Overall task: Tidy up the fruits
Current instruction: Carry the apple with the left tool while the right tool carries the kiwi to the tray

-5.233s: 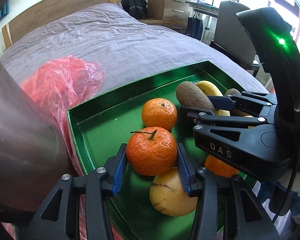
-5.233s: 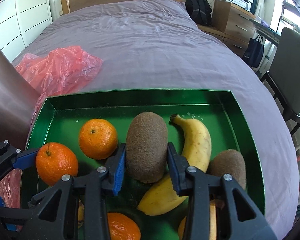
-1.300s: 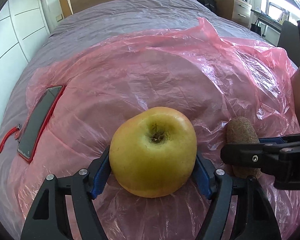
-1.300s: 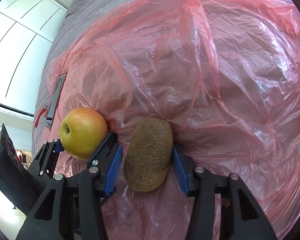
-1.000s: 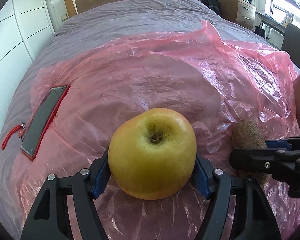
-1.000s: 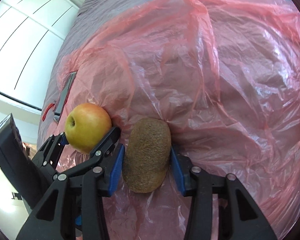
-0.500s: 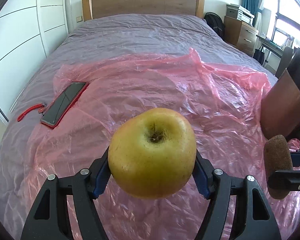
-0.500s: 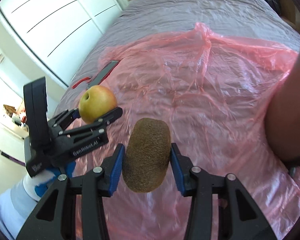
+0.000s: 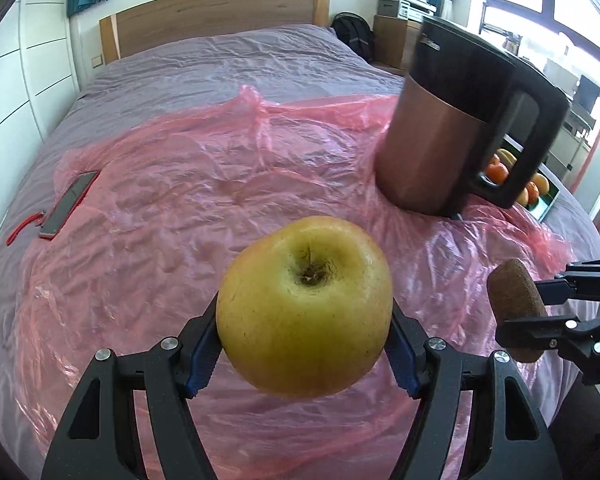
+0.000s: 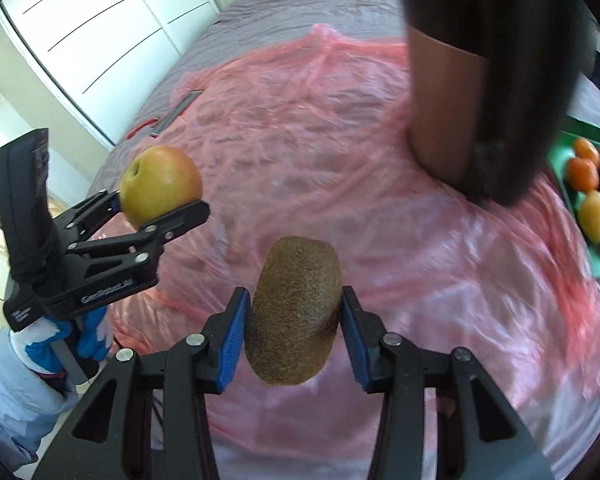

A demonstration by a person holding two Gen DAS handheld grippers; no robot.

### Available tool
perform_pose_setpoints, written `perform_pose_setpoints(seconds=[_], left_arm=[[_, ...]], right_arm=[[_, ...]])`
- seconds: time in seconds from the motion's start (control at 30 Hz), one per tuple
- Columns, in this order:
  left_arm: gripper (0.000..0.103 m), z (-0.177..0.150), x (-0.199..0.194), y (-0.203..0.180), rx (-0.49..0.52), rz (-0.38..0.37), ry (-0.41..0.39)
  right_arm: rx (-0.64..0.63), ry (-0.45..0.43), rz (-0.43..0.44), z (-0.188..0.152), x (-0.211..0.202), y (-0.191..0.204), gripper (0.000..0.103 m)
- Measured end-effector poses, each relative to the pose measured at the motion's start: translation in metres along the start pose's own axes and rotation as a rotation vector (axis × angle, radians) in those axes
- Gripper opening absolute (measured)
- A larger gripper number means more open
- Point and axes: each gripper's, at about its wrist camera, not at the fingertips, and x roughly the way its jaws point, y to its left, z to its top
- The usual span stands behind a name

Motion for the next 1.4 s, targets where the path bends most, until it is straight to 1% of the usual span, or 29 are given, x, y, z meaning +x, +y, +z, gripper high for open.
perform_pose_setpoints(seconds=[0.23,0.43,0.63,0.73,0.8,0.87,0.93,1.0,1.1,1.23,1.3,1.4], left_arm=[[0.066,0.0,0.006,-0.072,0.062,-0.096,0.037],[0.066,0.011,0.013,-0.14,0.133,-0.196,0.047],[0.066,0.031,0.029,-0.21,0.178,-0.287,0.054],[0.066,0.046,0.041,-0.239,0.196,-0.322,0.048],[0.066,0.057,0.05,-0.254,0.197,-0.334,0.041],[0.066,0.069,0.061,-0.269,0.194,-0.336,0.03],[0.066,0.079,0.072,-0.28,0.189,-0.322,0.023],[0.066,0.088,0.086,-0.288,0.173,-0.297,0.021],[0.066,0.099,0.106,-0.296,0.16,-0.229,0.016],[0.066,0.106,0.13,-0.304,0.155,-0.182,0.019],[0.066,0.107,0.139,-0.31,0.156,-0.161,0.012],[0.066,0.106,0.151,-0.314,0.133,-0.132,0.008]], right_arm=[[0.073,-0.036,-0.072,-0.025,-0.035,-0.059,0.049],[0.139,-0.108,-0.152,-0.034,-0.077,-0.125,0.049],[0.193,-0.17,-0.238,-0.031,-0.107,-0.197,0.049],[0.197,-0.191,-0.273,-0.022,-0.111,-0.226,0.049],[0.193,-0.207,-0.28,-0.014,-0.113,-0.243,0.049],[0.183,-0.232,-0.287,-0.005,-0.114,-0.256,0.049],[0.177,-0.254,-0.29,0.005,-0.113,-0.272,0.049],[0.177,-0.273,-0.29,0.016,-0.108,-0.284,0.049],[0.153,-0.294,-0.312,0.036,-0.098,-0.301,0.049],[0.141,-0.319,-0.343,0.056,-0.087,-0.32,0.049],[0.145,-0.335,-0.364,0.061,-0.082,-0.326,0.049],[0.163,-0.361,-0.375,0.064,-0.076,-0.332,0.049]])
